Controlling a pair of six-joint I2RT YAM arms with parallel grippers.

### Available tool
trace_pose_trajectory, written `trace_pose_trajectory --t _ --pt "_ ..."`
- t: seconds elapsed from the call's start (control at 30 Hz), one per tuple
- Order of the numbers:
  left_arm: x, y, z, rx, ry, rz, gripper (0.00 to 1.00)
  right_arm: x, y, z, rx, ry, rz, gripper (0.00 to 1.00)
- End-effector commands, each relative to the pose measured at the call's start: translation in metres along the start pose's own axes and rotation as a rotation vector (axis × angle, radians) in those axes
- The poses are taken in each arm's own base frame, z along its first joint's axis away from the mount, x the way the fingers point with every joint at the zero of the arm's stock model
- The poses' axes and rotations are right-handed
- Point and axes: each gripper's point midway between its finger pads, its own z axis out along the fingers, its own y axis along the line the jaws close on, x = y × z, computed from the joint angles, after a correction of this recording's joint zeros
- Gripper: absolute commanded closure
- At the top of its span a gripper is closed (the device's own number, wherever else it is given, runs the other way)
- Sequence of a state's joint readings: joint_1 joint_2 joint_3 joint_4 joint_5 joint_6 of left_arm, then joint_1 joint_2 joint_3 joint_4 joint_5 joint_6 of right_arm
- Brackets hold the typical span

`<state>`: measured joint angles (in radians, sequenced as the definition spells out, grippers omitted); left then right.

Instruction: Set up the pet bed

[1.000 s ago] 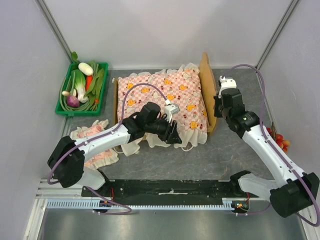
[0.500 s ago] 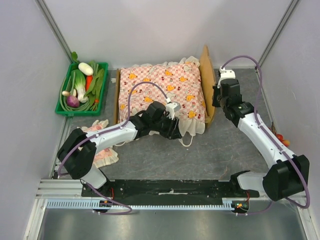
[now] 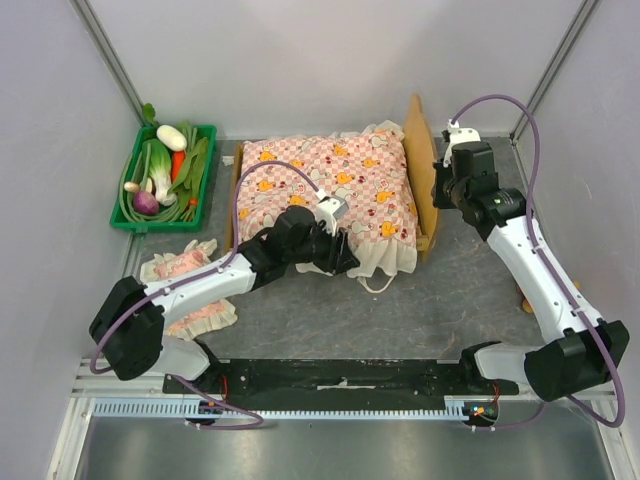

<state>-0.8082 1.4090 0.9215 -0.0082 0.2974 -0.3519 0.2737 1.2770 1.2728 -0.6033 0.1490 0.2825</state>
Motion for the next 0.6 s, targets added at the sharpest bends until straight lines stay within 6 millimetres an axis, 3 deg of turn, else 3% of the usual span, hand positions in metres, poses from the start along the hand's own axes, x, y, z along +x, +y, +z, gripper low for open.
trace_pose_trajectory --t 0.0,0.17,0.27,0.33,0.47,0.57 --pt "-0.003 -0.019 -0.008 0.073 -0.064 -0.015 0.53 -0.119 0.037 -0.048 -0.191 -0.366 0.144 1.00" --pt "0.017 -0.045 -0.004 0.123 -0.053 -0.008 0.53 -0.134 0.046 -0.044 -0.223 -0.368 0.172 1.00" --pt "0.029 -0.045 0.004 0.125 -0.041 -0.043 0.53 -0.137 0.044 -0.036 -0.205 -0.369 0.167 1.00" --pt "0.041 -0.035 0.012 0.095 -0.031 -0.061 0.53 -0.133 0.044 -0.027 -0.195 -0.364 0.152 1.00" --pt "0.042 -0.015 0.026 0.001 -0.040 -0.063 0.53 -0.117 0.032 -0.007 -0.131 -0.368 0.130 1.00" --pt "0.043 -0.010 0.038 -0.016 -0.020 -0.065 0.53 -0.113 0.032 0.010 -0.119 -0.347 0.105 1.00"
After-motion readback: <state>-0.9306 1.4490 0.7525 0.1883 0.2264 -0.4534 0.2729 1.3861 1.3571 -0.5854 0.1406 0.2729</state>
